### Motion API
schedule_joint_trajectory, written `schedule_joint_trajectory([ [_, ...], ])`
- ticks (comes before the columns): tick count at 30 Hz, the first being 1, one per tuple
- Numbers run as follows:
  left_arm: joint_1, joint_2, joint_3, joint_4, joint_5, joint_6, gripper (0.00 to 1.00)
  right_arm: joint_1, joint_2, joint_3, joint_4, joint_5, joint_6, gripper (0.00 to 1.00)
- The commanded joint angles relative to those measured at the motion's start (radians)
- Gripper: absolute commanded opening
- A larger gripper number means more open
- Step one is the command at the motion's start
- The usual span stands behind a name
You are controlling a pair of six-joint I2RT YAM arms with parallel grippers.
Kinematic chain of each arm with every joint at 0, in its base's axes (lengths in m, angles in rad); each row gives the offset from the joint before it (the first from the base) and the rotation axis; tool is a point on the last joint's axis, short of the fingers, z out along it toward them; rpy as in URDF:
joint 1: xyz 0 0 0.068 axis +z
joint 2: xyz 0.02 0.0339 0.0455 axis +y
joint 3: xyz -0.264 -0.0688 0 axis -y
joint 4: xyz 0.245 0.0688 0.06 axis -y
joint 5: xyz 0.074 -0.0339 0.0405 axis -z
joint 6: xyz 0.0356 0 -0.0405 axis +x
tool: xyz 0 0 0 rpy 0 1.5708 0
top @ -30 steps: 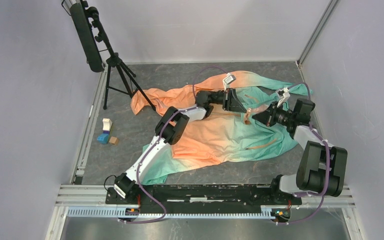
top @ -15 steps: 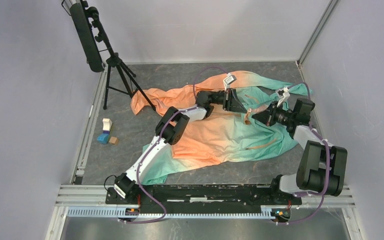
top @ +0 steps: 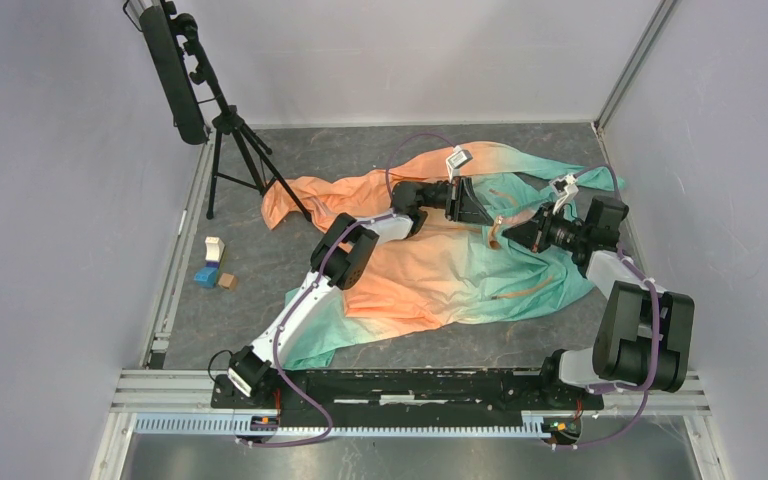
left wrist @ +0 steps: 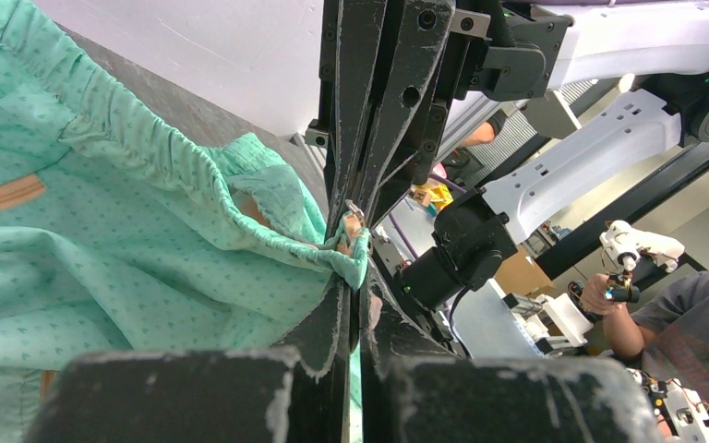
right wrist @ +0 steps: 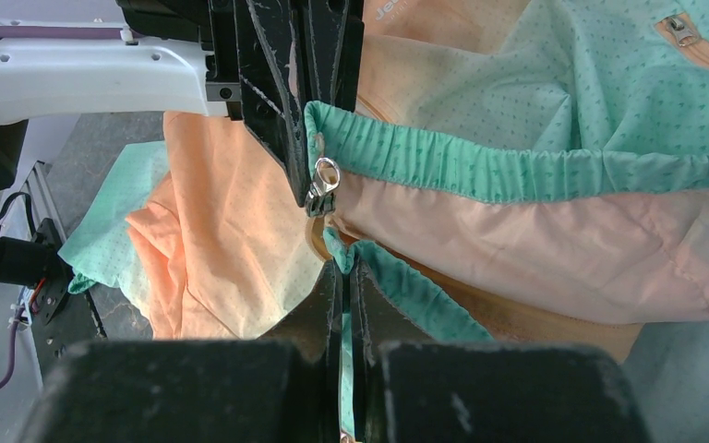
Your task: Zip up the jacket
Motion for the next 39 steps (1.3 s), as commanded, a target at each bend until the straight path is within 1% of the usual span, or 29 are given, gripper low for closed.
schedule_joint_trajectory([
  [1,0.005,0.029,0.041,0.083,-0.001,-0.027,0.02,0.003,-0.02,0.039,0.02,-0.018,-0.014,0.0],
  [15,0.004,0.028,0.037,0.083,0.011,-0.044,0.02,0.004,-0.02,0.038,0.032,0.003,0.002,0.0],
  [23,0.004,0.021,0.025,0.084,0.005,-0.028,0.02,0.005,0.003,0.043,-0.024,0.038,-0.005,0.0],
  [27,0.006,0.008,0.0,0.083,0.002,-0.007,0.02,0.026,-0.003,0.058,-0.092,0.087,-0.003,0.0],
  [31,0.01,-0.008,-0.032,0.083,-0.007,0.017,0.02,0.041,-0.006,0.124,-0.253,0.121,-0.057,0.0],
  [34,0.009,-0.009,-0.033,0.083,0.002,0.019,0.02,0.042,-0.029,0.165,-0.316,0.16,-0.049,0.0],
  [36,0.01,-0.013,-0.037,0.083,0.012,0.023,0.02,0.042,-0.023,0.199,-0.391,0.181,-0.064,0.0],
  [37,0.01,-0.018,-0.04,0.083,0.017,0.027,0.02,0.042,-0.017,0.214,-0.421,0.182,-0.108,0.0],
  [39,0.012,-0.027,-0.046,0.083,0.035,0.038,0.02,0.043,-0.008,0.216,-0.438,0.188,-0.115,0.0],
])
